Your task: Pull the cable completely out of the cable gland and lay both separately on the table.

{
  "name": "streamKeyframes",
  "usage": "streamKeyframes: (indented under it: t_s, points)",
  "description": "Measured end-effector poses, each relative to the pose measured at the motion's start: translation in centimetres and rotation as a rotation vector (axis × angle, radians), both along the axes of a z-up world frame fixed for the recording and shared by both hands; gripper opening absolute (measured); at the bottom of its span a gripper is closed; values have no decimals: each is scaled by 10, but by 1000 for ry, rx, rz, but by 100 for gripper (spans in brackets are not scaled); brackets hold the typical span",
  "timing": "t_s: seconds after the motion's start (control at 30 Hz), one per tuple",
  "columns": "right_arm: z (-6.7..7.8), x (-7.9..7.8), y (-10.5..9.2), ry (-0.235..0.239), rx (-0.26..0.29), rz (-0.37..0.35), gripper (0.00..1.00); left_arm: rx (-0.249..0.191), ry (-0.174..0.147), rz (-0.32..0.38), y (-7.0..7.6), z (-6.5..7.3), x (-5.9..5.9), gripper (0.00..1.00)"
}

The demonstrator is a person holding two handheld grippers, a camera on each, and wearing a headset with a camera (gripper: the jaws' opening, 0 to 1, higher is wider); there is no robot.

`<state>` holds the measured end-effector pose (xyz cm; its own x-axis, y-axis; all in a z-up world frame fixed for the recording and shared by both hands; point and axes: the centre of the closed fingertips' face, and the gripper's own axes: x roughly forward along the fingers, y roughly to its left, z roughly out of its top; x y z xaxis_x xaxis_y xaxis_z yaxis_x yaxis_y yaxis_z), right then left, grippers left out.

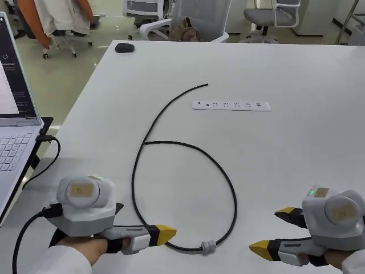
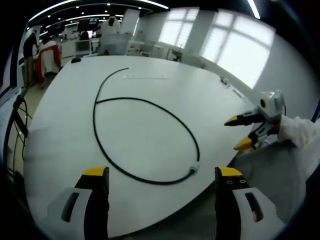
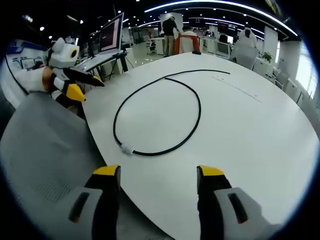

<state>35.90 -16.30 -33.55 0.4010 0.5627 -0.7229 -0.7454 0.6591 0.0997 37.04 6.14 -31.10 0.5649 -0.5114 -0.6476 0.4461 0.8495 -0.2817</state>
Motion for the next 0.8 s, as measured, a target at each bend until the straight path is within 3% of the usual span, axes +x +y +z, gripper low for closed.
streamKeyframes:
  t_s: [0.37, 0.5, 0.8]
  points:
    - [3, 0, 5, -10, 3, 18, 63, -6, -15, 19, 4, 4, 2, 87]
    - [11, 2, 17, -32, 23, 52, 61, -8, -11, 23, 5, 3, 2, 86]
    - [12, 11, 50, -107, -4, 238, 59, -22, -11, 18, 3, 4, 2, 85]
